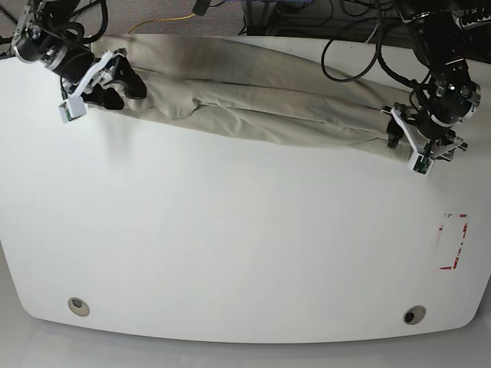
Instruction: Fold the T-shirt properly
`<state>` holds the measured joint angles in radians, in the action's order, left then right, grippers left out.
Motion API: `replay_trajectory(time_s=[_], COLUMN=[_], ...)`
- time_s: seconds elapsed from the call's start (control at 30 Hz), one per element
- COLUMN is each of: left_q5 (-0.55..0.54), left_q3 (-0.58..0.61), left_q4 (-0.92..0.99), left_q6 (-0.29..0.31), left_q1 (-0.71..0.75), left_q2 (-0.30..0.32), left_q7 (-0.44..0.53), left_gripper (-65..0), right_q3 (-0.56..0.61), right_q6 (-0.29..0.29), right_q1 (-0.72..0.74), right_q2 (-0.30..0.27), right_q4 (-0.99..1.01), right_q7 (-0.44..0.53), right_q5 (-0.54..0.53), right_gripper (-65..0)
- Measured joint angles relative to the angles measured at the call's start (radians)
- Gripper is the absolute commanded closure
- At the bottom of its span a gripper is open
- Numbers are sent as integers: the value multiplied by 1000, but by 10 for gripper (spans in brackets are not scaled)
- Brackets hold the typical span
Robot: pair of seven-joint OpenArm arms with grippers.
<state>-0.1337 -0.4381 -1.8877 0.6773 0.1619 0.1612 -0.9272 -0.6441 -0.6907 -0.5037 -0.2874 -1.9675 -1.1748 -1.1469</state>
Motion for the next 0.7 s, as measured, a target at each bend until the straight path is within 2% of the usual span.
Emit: replay_trajectory(time_s=[0.07, 0.17, 0.3, 0.43, 0.53, 0.7], left_q5=[-2, 27, 100, 101, 99, 69], left_q3=[36, 77, 69, -2, -51, -68], left_q4=[0, 20, 64, 116, 174, 249], left_q6=[-5, -5, -6, -3, -1, 5], left_q1=[9, 21, 23, 21, 16, 9], left_q2=[-13, -20, -18, -16, -5, 21], left_q7=[7, 12, 8, 8, 14, 38], left_gripper=[-385, -385, -385, -385, -385, -385], right_q3=[47, 108, 166, 182, 178, 187], right_q6=[-2, -2, -3, -4, -28, -40], right_q1=[17, 34, 44, 63, 119, 257], right_q2=[21, 51, 92, 114, 111, 100], right_q4=[0, 1, 8, 101, 211, 377], right_q7=[-7, -15, -6, -3, 51, 190], right_q5=[31, 138, 308, 500, 533, 615], right_gripper=[-369, -293, -201, -200, -200, -200])
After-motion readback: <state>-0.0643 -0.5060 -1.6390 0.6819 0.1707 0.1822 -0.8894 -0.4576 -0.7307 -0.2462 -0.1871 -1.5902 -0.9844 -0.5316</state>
